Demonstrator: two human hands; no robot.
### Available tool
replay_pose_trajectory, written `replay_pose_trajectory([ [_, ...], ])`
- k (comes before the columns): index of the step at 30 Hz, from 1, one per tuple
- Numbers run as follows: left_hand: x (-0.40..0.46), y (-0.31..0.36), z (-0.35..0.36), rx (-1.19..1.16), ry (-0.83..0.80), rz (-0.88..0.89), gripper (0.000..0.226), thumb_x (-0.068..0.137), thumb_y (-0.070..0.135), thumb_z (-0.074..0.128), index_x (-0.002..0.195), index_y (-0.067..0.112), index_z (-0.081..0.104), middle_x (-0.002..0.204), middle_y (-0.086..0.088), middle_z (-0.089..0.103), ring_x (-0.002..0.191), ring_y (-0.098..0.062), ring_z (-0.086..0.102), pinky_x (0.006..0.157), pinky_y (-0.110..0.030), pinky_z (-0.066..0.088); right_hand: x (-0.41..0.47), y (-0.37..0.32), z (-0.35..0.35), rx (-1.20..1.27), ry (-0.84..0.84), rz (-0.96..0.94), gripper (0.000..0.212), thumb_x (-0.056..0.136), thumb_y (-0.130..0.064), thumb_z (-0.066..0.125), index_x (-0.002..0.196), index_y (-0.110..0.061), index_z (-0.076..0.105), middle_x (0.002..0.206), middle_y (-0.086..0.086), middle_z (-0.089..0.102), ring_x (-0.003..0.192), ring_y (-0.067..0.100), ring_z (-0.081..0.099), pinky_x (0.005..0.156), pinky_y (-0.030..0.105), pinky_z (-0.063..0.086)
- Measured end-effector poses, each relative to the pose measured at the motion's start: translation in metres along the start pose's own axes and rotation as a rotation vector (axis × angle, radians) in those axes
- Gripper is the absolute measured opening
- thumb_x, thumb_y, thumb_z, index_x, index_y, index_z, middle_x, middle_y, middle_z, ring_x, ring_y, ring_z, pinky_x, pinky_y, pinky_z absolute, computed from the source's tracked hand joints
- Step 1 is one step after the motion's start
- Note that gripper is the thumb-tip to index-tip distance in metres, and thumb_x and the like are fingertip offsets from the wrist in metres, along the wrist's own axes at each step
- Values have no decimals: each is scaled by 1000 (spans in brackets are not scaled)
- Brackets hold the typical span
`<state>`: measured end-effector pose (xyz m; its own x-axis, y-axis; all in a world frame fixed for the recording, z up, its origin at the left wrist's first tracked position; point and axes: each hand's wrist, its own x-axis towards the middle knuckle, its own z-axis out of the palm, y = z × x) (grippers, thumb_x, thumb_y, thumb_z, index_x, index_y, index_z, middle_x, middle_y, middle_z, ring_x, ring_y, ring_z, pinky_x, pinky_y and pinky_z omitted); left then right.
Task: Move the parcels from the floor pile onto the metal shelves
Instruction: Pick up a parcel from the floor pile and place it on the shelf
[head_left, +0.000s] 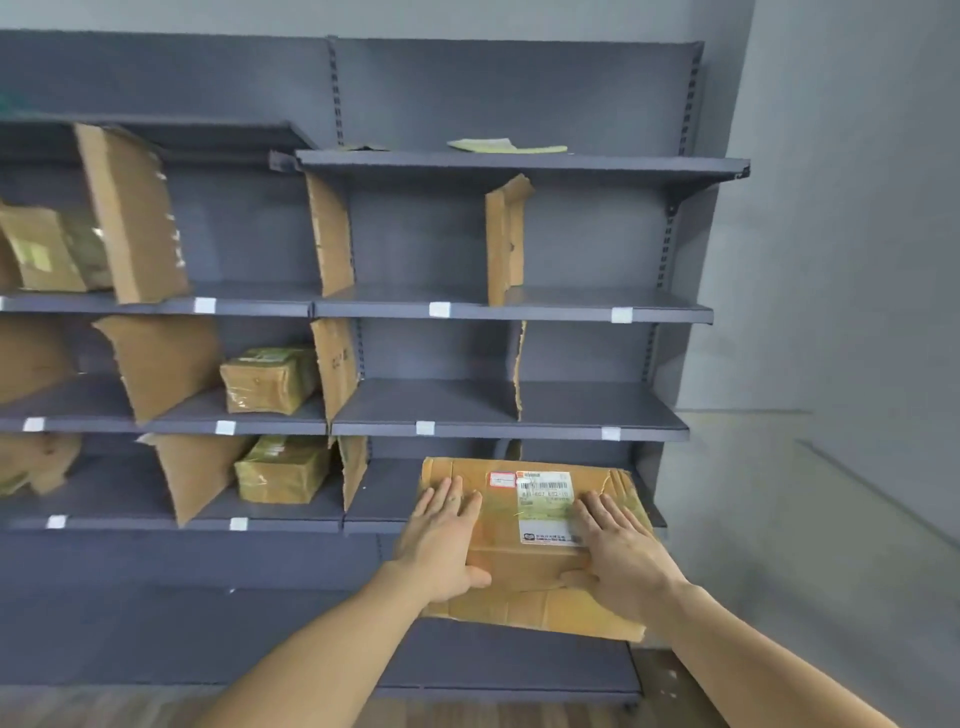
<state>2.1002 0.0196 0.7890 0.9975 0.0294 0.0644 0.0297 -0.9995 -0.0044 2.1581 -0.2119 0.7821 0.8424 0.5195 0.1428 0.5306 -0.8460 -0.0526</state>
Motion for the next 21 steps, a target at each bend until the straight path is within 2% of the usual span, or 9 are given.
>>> replay_pose_trajectory([
  [11,-63,-116,-11,24,-6,-160,103,87,59,60,157,21,-5,162,-10,-18,150,-24,-16,123,-39,-5,41,-122,2,3,-46,-159,92,94,-61,46,157,-19,-6,164,2,-10,151,21,-9,121,34,-3],
  [21,-63,-149,-22,25,35,-139,104,87,59,60,157,21,-6,162,-10,-18,150,-24,-15,123,-40,-5,53,-151,-11,-33,-38,-150,91,95,-59,46,157,-18,-7,164,2,-11,151,22,-8,121,34,-3],
])
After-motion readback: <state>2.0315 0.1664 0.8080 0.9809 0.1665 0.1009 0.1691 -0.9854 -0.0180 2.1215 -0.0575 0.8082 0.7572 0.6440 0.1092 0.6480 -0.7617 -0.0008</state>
